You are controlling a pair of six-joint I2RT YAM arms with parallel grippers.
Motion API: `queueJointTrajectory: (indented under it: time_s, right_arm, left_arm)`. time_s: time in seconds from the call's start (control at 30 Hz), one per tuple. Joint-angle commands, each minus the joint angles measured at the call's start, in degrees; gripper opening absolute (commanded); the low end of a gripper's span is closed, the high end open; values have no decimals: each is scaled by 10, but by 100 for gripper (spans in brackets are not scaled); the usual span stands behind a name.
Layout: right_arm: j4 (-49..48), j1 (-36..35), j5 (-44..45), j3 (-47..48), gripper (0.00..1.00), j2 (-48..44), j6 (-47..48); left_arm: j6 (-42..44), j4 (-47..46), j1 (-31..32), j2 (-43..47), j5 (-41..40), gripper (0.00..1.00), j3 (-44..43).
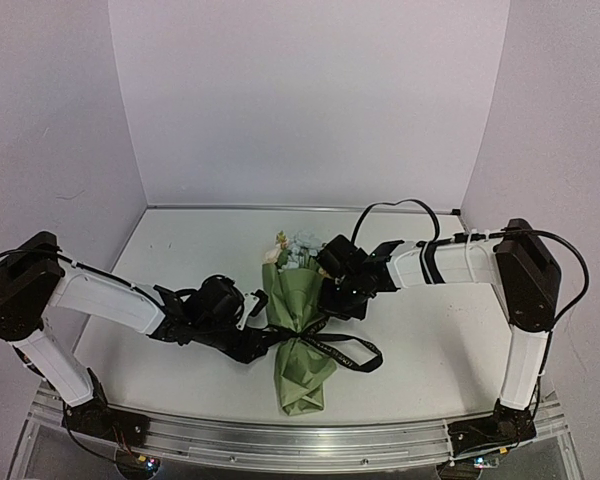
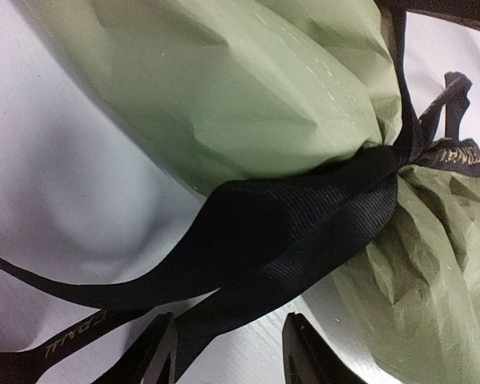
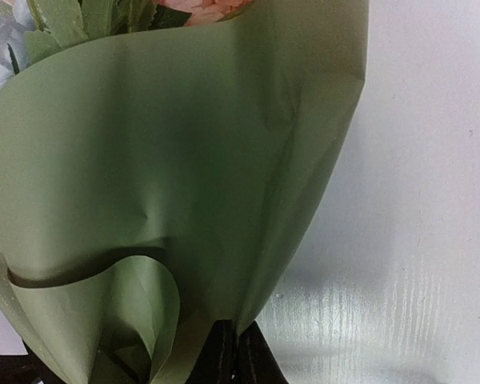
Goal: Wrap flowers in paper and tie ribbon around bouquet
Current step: Tie the half-tied ribbon around the folded bouquet.
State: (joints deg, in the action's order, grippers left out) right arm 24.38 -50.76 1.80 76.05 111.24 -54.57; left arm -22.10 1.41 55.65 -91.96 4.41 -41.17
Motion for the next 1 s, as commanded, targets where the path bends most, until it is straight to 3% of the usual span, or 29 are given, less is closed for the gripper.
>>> queueJointTrajectory:
  time_s: [0.0, 0.4, 0.73, 0.97]
  right_arm:
    - [-7, 0, -9, -6, 5, -20, -8]
    - [-14, 0, -13, -21, 15, -35, -13]
    - [-22, 0, -29, -39, 22, -55, -23]
    - [-27, -2, -35, -46, 21, -63, -32]
  left_arm:
    - [3, -11, 4, 1, 5, 40, -10]
    - [2, -28, 6, -12, 0, 1, -20]
    - [0, -28, 9, -8, 2, 0, -16]
    - [-1, -31, 9, -9, 8, 0, -14]
